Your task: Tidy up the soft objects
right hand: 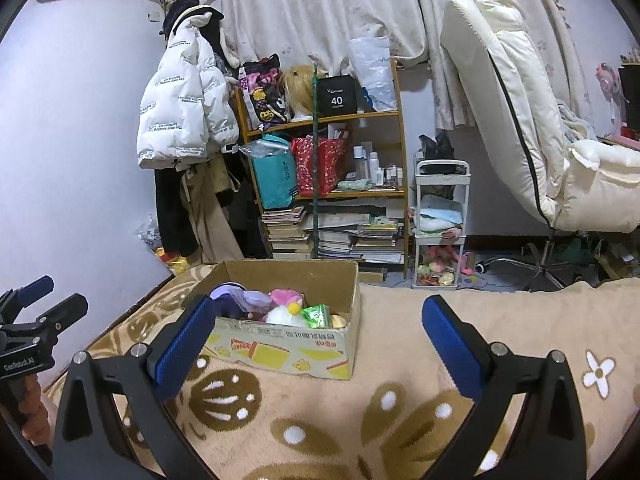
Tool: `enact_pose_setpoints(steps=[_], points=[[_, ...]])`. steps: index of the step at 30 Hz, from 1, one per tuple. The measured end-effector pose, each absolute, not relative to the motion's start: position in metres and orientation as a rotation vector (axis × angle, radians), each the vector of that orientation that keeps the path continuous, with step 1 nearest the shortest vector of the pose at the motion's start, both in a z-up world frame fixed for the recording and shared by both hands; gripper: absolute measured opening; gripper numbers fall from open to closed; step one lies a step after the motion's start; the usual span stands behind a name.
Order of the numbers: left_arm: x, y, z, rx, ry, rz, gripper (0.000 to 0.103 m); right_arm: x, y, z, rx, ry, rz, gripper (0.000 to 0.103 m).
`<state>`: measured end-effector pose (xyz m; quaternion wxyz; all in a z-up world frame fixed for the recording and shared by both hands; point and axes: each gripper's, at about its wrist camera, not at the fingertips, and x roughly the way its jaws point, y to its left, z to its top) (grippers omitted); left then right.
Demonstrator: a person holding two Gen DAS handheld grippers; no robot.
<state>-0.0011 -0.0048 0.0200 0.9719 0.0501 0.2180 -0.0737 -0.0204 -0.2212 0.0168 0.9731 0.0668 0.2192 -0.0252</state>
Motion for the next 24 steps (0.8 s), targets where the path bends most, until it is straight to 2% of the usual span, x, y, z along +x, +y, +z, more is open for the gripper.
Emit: enact_pose_setpoints(steps=[24], points=[[0.003, -0.004, 0.011, 0.086, 0.446, -0.141, 0.102, -0.016, -0.226, 0.011, 0.136, 0.456, -0.079, 0.103]])
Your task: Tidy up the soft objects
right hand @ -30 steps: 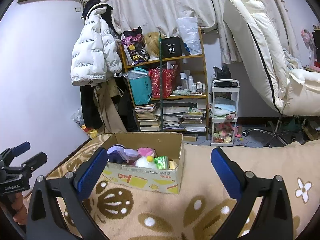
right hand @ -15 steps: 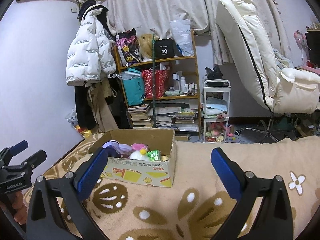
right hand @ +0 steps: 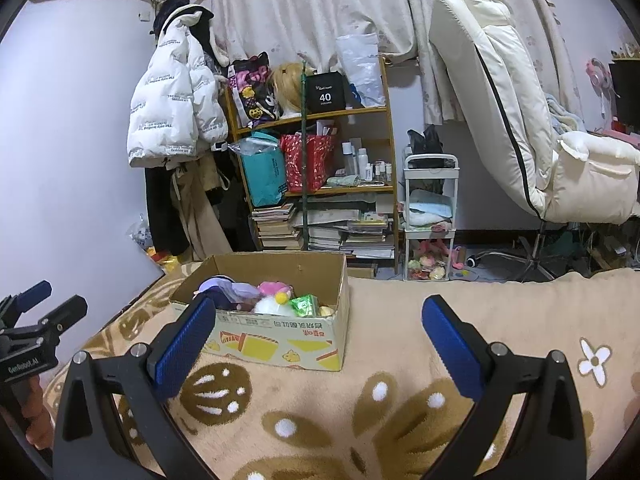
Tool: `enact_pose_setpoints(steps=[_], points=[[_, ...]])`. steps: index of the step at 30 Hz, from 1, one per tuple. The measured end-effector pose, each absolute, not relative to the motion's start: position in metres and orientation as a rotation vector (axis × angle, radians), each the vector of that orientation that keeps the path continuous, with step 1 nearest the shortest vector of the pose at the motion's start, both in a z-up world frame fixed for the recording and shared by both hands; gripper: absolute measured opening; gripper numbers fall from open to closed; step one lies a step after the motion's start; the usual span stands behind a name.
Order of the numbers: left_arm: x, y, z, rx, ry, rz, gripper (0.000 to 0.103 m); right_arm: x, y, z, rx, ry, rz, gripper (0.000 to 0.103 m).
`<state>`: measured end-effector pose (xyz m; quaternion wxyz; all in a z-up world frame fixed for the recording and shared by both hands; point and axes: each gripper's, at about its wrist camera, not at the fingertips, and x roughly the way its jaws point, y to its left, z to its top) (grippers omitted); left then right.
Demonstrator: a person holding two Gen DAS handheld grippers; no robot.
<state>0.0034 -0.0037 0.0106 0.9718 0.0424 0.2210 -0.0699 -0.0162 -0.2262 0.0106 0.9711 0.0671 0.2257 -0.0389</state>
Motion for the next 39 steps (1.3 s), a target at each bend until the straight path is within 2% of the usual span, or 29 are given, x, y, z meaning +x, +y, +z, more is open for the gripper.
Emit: enact_pose_setpoints(steps=[39], points=[[0.0073, -0.0063, 0.0077, 0.087, 0.458, -0.140, 0.102, -0.0124, -0.2180, 0.0063, 0.115, 0.470, -0.061, 0.103]])
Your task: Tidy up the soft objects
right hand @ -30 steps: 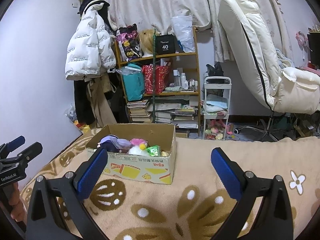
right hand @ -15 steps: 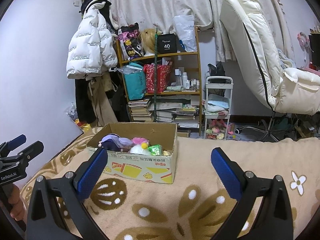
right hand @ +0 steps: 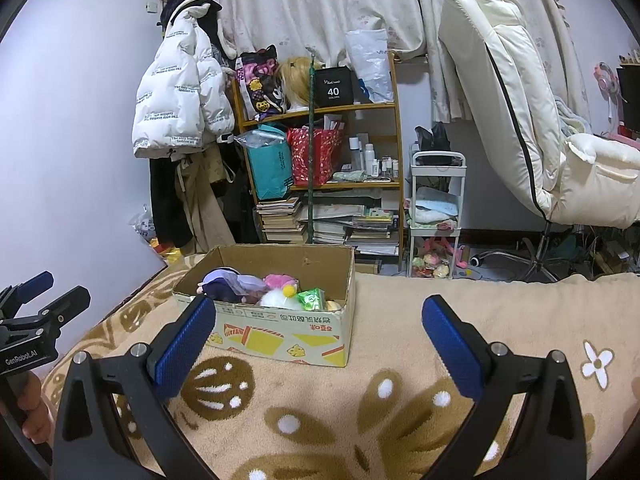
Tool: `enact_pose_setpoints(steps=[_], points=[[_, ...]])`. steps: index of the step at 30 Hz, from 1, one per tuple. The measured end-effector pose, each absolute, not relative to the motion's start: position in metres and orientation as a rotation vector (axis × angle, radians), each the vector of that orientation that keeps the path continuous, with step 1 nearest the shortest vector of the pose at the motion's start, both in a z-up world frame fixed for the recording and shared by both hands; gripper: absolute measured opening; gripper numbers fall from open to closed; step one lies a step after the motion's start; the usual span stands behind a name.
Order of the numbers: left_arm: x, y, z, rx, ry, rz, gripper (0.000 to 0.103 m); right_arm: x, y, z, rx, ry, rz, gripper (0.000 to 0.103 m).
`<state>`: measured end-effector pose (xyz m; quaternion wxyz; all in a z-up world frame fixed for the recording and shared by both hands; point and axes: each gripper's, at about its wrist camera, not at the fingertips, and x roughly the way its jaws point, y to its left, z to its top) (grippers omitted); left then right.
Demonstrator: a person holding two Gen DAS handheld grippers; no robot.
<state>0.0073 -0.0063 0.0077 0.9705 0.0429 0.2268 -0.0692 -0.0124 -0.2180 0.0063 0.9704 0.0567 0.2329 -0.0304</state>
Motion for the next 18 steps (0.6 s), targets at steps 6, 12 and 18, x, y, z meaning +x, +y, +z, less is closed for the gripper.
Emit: enact_pose_setpoints(steps=[6, 12, 18], points=[[0.0075, -0.0055, 0.0075, 0.085, 0.459, -0.141, 0.102, -0.0127, -0.2172, 0.0053, 0.114, 0.473, -0.063, 0.103], [0.0082, -0.0050, 0.0069, 0.084, 0.457, -0.142, 0.102, -0.0125, -0.2178, 0.0057, 0.115, 0.472, -0.062, 0.103], [0.0083, -0.0032, 0.0061, 0.080, 0.462, -0.143, 0.102, -0.0124, -0.2177, 0.0061, 0.114, 0.472, -0.062, 0.103]])
